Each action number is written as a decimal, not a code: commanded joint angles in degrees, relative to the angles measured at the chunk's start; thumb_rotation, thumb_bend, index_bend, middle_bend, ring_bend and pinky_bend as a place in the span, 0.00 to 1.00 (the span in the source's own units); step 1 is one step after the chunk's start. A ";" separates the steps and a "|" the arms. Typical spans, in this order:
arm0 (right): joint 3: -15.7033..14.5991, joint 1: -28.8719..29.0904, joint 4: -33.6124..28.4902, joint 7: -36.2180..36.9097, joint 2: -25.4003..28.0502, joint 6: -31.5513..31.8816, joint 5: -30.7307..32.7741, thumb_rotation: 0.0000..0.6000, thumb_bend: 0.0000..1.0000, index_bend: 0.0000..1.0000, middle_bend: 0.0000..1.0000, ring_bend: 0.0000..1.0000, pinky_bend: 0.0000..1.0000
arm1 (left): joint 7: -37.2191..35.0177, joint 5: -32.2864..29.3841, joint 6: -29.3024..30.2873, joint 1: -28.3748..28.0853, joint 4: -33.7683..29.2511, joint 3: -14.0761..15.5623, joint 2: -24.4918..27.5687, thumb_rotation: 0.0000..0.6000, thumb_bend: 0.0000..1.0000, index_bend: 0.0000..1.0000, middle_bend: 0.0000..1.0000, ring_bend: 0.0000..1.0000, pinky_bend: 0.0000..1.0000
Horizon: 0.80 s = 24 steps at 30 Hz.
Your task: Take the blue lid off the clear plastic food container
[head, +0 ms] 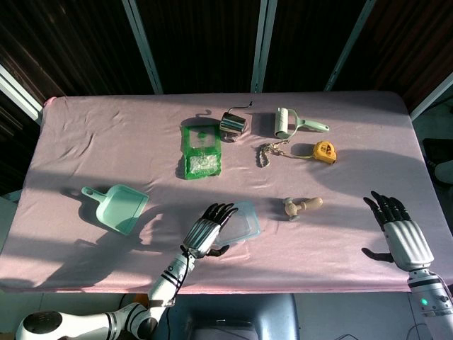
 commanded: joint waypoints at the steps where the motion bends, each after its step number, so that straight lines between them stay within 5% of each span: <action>1: -0.07 0.06 -0.07 -0.04 0.01 -0.16 -0.02 1.00 0.13 0.00 0.00 0.00 0.00 | 0.79 -1.38 -1.07 -0.47 -0.19 -0.36 0.65 1.00 0.26 0.00 0.00 0.00 0.00; 9: -0.16 0.47 -0.14 -0.76 -0.33 -0.66 -0.22 1.00 0.13 0.00 0.00 0.00 0.00 | 1.83 -2.62 -0.80 -0.94 0.40 -0.55 0.83 1.00 0.27 0.00 0.01 0.01 0.01; 16: -0.39 3.09 -0.65 -5.55 -1.90 -3.19 -2.72 1.00 0.13 0.00 0.00 0.00 0.00 | 1.24 -3.35 -2.72 -1.66 0.22 0.29 1.41 1.00 0.28 0.00 0.32 0.29 0.18; 24: -0.27 9.69 0.99 -10.69 -6.68 -10.57 -6.31 1.00 0.13 0.00 0.00 0.00 0.00 | -0.57 -0.87 -1.79 -1.92 0.51 1.91 1.26 1.00 0.29 0.00 0.38 0.34 0.25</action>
